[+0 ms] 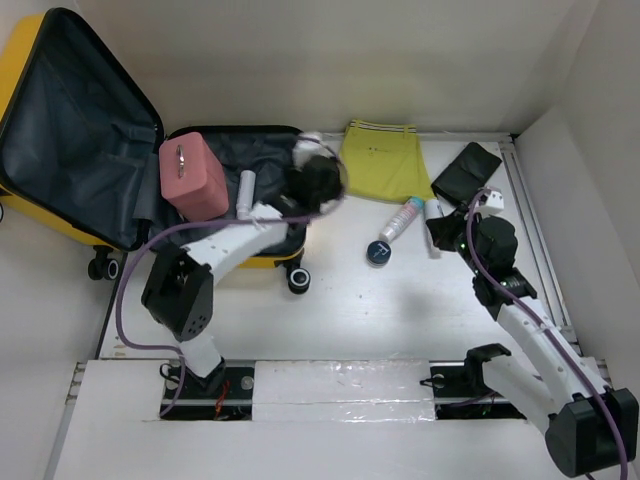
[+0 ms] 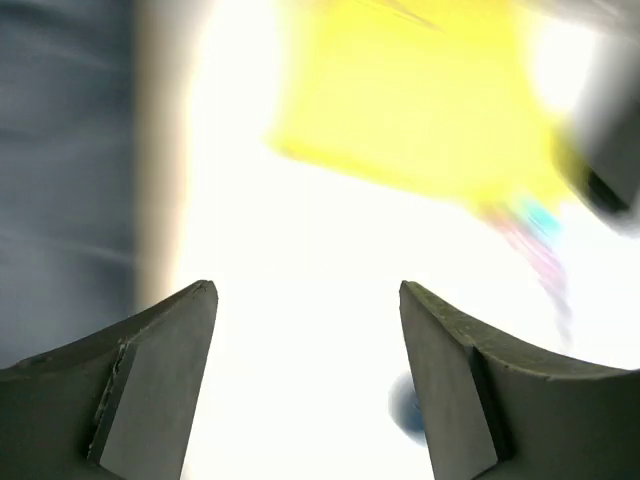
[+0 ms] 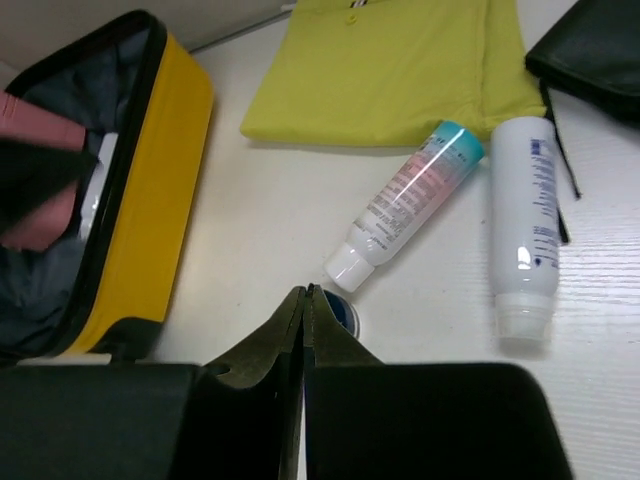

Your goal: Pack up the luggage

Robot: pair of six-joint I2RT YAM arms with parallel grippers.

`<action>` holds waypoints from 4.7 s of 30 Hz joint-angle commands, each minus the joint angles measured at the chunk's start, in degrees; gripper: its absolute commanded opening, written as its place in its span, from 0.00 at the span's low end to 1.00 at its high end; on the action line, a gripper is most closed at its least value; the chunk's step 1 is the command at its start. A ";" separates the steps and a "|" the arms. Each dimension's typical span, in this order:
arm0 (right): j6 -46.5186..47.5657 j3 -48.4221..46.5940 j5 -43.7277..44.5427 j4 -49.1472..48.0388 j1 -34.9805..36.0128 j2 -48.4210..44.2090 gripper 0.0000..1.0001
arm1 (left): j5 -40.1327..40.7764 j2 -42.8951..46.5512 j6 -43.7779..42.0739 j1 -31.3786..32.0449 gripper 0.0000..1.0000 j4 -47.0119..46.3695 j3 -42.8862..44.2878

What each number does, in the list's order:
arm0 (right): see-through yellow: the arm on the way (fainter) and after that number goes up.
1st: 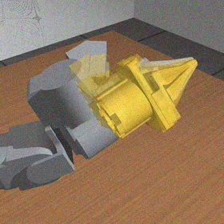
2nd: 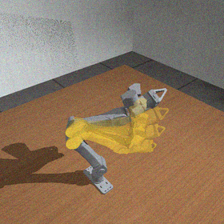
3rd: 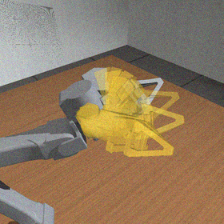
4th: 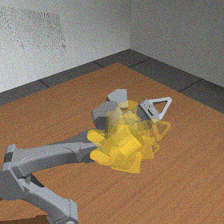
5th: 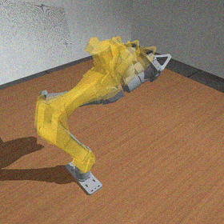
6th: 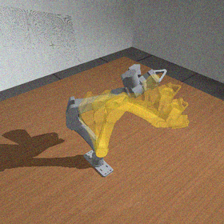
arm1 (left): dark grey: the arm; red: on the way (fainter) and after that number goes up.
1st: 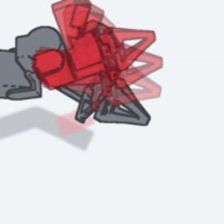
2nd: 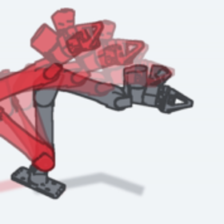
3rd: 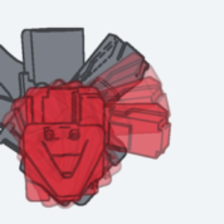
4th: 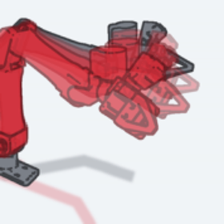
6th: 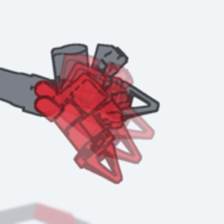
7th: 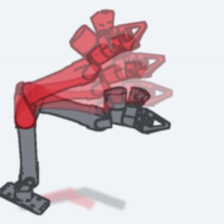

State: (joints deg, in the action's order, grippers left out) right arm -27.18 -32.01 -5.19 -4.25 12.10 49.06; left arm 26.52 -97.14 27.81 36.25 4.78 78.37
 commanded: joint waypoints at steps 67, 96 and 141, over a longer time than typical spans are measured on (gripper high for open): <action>0.28 -0.77 0.88 -1.11 0.56 -2.12 0.67 | 7.49 12.75 11.14 -3.65 0.99 -1.52 -22.29; -2.62 0.02 9.85 1.26 0.03 -3.71 0.46 | -5.52 -41.02 -15.69 18.60 0.86 -0.12 36.07; -1.03 -0.51 3.77 -0.85 0.56 -1.17 0.58 | 1.00 -0.61 6.46 -7.86 0.86 -10.39 -11.56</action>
State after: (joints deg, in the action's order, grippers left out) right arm -29.08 -31.86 -1.52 -1.85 12.10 46.81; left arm 28.45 -103.35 32.32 27.73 -2.37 64.34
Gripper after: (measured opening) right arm 0.579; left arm 0.846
